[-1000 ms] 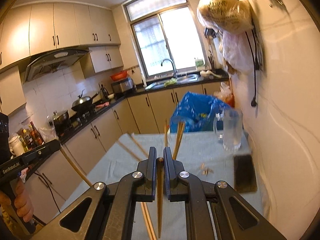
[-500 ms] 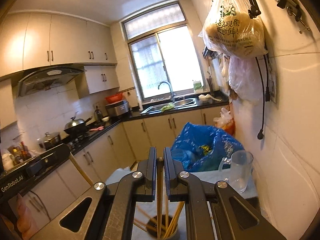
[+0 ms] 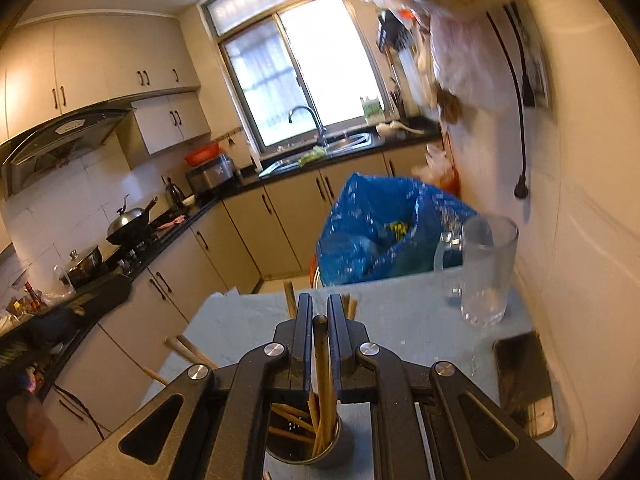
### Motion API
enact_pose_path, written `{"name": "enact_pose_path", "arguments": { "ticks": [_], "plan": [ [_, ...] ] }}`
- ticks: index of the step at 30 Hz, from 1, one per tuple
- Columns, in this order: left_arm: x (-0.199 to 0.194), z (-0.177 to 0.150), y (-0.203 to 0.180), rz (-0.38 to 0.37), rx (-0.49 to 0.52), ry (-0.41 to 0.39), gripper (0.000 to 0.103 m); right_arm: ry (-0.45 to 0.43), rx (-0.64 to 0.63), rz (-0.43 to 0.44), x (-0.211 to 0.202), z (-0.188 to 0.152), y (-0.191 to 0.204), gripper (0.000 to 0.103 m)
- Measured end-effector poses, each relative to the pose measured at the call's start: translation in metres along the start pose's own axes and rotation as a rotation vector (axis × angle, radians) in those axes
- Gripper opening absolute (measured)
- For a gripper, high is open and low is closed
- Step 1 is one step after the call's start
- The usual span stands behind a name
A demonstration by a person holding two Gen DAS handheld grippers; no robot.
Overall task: Organize utensils
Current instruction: 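Open both grippers to release the chopsticks into the cup and withdraw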
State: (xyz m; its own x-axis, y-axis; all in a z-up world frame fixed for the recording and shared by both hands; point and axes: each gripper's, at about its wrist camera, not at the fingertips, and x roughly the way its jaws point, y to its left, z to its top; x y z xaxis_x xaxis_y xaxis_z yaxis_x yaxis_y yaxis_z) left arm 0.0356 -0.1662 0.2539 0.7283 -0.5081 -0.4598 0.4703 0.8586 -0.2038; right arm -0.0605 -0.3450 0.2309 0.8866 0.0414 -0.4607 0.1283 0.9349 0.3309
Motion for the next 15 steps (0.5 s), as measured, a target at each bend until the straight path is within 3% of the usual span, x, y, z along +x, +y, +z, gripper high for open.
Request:
{"name": "enact_pose_path", "arguments": {
  "ticks": [1, 2, 5, 15],
  "plan": [
    [-0.005, -0.001, 0.0, 0.004, -0.003, -0.012, 0.04, 0.006, 0.005, 0.0, 0.001, -0.001, -0.002, 0.01],
    [-0.011, 0.0, 0.0, 0.007, -0.006, -0.026, 0.043, 0.012, 0.01, -0.001, 0.002, -0.002, -0.004, 0.013],
    [-0.029, 0.001, 0.0, -0.001, -0.007, -0.055, 0.044, 0.007, 0.013, -0.004, -0.002, -0.003, -0.006, 0.027],
    [-0.114, -0.026, 0.009, 0.012, 0.004, -0.146, 0.057, -0.022, -0.029, 0.0, -0.06, -0.02, 0.002, 0.05]
  ]
}}
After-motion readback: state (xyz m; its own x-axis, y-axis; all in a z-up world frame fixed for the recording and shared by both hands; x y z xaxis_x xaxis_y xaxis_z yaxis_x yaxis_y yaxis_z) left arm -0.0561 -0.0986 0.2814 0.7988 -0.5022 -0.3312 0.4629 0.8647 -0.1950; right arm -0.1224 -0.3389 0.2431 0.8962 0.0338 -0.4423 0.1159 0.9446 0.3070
